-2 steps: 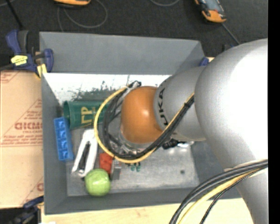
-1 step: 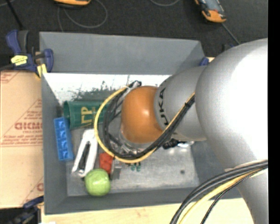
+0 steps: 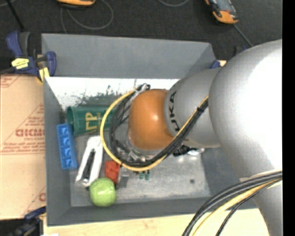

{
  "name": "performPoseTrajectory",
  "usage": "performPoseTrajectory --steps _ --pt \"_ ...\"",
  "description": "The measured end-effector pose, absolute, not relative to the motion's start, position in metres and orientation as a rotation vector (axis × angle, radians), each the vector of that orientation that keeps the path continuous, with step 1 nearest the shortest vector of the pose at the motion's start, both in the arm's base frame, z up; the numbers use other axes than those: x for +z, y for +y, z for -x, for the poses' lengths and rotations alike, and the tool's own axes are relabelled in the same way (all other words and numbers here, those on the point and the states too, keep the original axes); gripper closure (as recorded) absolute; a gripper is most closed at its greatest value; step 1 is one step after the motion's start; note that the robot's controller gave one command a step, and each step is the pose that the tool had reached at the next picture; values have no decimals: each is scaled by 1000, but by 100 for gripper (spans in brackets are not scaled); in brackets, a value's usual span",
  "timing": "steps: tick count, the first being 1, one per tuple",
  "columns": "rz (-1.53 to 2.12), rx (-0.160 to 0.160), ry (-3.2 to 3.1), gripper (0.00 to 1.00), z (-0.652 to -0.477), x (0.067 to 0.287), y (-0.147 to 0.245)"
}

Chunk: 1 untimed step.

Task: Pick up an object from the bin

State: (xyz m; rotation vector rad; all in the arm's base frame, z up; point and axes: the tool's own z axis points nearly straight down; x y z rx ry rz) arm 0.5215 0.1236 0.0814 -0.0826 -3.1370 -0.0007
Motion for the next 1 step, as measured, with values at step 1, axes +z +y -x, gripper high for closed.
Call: performPoseTrajectory --steps 1 --pt "83 0 -3137 100 -522 102 123"
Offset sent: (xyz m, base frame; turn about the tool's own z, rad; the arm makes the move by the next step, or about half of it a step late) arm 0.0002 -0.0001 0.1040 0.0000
